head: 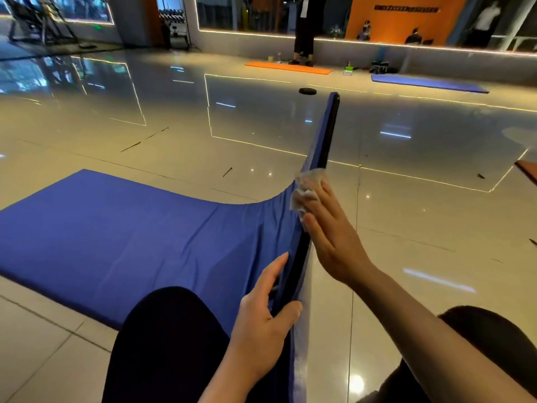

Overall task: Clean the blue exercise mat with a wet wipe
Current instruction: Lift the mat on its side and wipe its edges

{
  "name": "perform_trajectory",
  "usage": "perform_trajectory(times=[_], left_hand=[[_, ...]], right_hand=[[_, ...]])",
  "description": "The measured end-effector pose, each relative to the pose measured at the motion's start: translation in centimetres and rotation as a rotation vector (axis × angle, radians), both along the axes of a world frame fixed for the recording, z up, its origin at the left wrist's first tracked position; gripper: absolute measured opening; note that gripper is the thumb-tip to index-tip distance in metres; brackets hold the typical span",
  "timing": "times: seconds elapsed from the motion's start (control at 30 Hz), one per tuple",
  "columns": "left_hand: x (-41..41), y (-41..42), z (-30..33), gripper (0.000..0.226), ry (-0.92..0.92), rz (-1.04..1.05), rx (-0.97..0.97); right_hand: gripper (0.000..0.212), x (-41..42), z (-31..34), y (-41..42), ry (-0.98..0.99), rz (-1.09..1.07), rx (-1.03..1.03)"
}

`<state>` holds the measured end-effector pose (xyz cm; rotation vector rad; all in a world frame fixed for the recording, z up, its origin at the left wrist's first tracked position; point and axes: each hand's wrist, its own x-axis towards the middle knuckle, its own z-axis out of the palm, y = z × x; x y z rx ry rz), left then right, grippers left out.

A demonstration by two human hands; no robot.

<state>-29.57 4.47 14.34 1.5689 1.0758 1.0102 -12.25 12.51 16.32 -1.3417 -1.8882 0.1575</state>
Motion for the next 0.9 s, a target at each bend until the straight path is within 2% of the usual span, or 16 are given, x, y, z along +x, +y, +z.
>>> perform_trajectory(times=[0.1, 0.17, 0.23, 0.4, 0.53, 0.63, 0.7, 0.8, 0.9], left_hand=[[0.1, -0.3, -0.2, 0.065, 0.002, -0.009, -0.008], [-0.2, -0.3, -0.3, 0.065, -0.010, 0.004, -0.007], [-0.9, -0.9, -0.5, 0.066, -0.010, -0.018, -0.015], [-2.6, -3.4, -0.9, 0.065, -0.019, -0.045, 0.021], [-1.3, -2.6, -2.1, 0.067, -0.003, -0.040, -0.034], [-0.2, -2.5, -2.8, 0.066, 0.004, -0.041, -0.042], [0.1, -2.4, -3.1, 0.067, -0.008, -0.027, -0.054], [-0.7, -2.3, -2.7, 0.067, -0.015, -0.047, -0.057], [-1.7, -2.7, -2.5, 0.067, -0.009, -0.059, -0.045]], right_hand=[[0.050, 0.0, -1.4, -0.9, 0.009, 0.041, 0.000], [0.055, 0.7, -0.4, 0.5, -0.074, 0.041, 0.017], [0.054, 1.9, 1.5, 3.0, -0.072, -0.003, 0.029], [0.039, 4.1, 7.8, 9.0, 0.068, -0.021, 0.154], [0.030, 2.2, 4.5, 8.0, 0.220, -0.055, 0.128], [0.034, 1.8, 1.0, 5.2, 0.154, -0.005, 0.044], [0.035, 2.6, 0.9, 4.7, 0.105, 0.007, 0.027], [0.037, 4.4, 3.4, 6.1, -0.002, -0.002, 0.067], [0.039, 6.0, 7.1, 9.5, -0.021, -0.059, 0.102]])
